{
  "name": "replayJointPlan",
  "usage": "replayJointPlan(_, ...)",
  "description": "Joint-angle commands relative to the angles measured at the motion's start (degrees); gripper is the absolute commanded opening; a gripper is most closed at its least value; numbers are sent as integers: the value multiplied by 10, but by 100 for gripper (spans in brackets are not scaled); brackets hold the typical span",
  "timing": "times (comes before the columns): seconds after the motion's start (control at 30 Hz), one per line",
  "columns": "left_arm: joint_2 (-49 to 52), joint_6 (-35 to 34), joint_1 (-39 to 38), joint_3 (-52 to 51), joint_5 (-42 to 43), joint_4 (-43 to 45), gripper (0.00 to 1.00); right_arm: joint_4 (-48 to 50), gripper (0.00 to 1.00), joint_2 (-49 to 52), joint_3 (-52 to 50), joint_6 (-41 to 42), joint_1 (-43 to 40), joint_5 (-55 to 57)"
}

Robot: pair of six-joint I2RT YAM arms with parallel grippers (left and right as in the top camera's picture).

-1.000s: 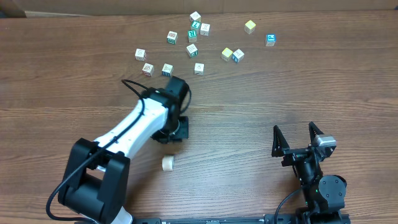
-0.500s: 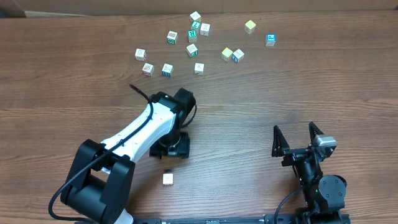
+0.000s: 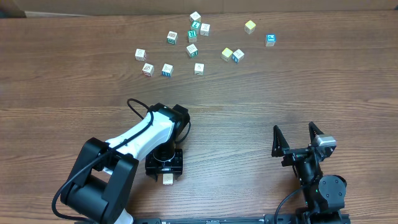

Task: Form a horizontal line
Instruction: 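Lower the block onto the table and open the left gripper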

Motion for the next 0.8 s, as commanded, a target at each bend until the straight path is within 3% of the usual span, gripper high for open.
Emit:
replayJointPlan(0.0,-7,-12,2,-5,12,12,54,3,100,-3,-6,-4,2,1)
replayJointPlan(0.53,-7,-14,2,-24,12,29,39,3,100,-3,-6,-4,2,1)
replayJointPlan(0.63,-7,-14,2,-24,12,50,30,3,100,-3,-6,-4,2,1)
replayJointPlan(0.77,-7,-14,2,-24,12,73,27,3,100,-3,-6,-4,2,1)
